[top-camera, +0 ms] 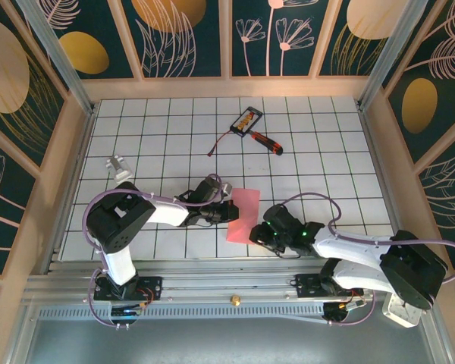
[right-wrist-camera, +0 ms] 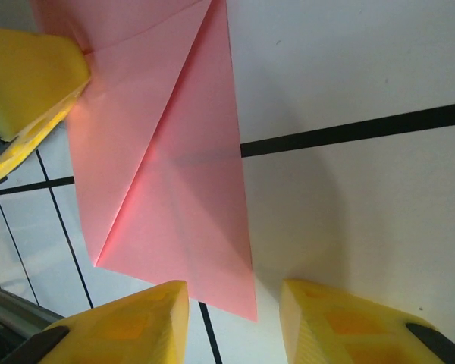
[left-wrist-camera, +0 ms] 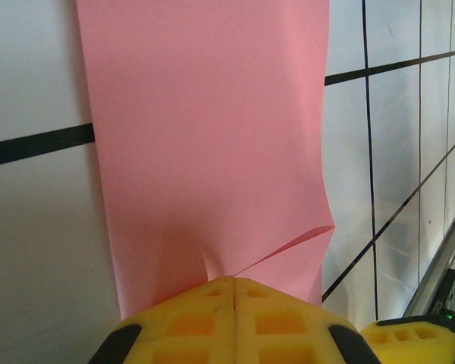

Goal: Fold a paper plane with a square sheet of paper (pick it up from the middle)
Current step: Fold the triangle at the bottom-center of the table, then turn over the paper at the bottom-center of the table.

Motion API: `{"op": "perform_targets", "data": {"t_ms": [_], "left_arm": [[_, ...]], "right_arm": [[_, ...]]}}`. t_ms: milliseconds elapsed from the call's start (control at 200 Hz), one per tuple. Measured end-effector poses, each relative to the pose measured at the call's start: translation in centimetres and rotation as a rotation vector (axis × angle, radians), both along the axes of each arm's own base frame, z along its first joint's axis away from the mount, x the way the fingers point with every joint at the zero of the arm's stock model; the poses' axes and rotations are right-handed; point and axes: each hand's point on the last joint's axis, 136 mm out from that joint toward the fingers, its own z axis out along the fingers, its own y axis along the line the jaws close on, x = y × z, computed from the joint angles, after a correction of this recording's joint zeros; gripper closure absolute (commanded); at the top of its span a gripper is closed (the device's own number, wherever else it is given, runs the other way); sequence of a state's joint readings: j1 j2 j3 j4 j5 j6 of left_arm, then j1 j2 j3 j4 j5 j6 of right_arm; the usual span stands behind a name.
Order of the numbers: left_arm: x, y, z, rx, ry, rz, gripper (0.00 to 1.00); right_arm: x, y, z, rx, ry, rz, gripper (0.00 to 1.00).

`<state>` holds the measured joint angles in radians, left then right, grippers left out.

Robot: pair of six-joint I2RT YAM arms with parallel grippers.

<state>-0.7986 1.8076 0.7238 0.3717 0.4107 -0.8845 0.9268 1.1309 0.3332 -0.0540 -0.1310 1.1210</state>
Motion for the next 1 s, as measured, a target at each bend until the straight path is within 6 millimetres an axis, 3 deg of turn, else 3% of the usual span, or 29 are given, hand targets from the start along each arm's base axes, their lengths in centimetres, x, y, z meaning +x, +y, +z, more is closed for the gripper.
{"op": "perform_targets", "data": {"t_ms": [1001], "left_arm": [[-0.09,0.01,0.01,-0.015,-0.011,-0.003,1.00]], "right_arm": [[0.28,-0.19,-0.68,0.023,0.062,0.005,0.72]]}}
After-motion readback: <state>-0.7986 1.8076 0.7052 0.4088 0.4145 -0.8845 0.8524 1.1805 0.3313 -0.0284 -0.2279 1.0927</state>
